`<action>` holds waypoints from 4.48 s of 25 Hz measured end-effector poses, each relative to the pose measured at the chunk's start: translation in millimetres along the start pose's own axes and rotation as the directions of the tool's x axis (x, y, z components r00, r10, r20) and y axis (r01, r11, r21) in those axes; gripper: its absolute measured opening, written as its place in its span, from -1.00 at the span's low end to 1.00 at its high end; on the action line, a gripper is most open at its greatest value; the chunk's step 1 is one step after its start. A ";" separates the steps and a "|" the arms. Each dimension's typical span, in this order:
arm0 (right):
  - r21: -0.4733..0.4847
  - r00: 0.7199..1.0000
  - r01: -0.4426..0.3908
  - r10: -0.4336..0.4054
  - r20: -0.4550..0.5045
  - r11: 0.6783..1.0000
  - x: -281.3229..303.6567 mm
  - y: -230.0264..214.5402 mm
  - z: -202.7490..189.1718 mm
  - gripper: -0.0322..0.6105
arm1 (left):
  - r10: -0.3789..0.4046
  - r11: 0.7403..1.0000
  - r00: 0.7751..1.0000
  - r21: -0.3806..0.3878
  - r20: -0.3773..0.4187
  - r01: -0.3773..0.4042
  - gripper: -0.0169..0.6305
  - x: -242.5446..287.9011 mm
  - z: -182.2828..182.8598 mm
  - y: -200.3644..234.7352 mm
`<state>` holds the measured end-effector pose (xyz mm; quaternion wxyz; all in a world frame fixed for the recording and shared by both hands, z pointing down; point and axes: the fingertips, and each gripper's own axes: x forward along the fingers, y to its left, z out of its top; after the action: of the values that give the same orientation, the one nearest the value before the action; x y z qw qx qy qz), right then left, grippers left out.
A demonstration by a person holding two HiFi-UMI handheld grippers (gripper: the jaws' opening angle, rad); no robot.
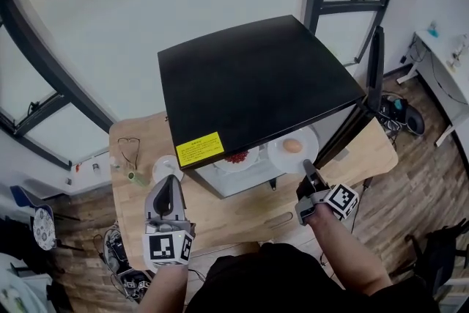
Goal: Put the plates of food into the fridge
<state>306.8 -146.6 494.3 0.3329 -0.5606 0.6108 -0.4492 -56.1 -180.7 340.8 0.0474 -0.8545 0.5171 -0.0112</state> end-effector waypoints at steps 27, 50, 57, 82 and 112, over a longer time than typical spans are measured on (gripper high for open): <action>-0.516 0.966 0.165 -0.244 -0.089 0.841 77.3 2.2 24.6 -0.59 | 0.124 0.992 0.992 -0.017 -0.015 -0.124 -0.94 17.9 -14.6 22.3; -0.607 0.969 0.229 -0.241 0.062 0.761 31.5 26.5 -2.3 -0.37 | 0.145 0.989 0.989 -0.014 0.017 -0.145 -0.94 -45.3 -6.3 63.4; -0.643 0.987 0.029 -0.122 -0.100 0.765 25.3 61.1 -101.1 -0.37 | 0.237 0.971 0.971 -0.024 -0.013 -0.238 -0.94 -125.6 -17.5 112.4; -0.397 0.734 -0.300 -0.056 -0.676 0.867 -38.4 74.8 -492.8 -0.47 | 0.470 0.877 0.858 -0.002 -0.208 -0.481 -0.94 -393.5 -102.0 212.8; -0.006 0.552 -0.113 0.057 -0.832 0.994 -73.4 7.5 -622.7 -0.80 | 0.562 0.820 0.767 0.089 -0.310 -0.565 -0.94 -483.1 -112.7 214.8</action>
<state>-252.0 34.5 713.6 0.0110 -0.2625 0.7347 -0.6254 -478.0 139.9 447.5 -0.0405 -0.6465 0.7500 -0.1336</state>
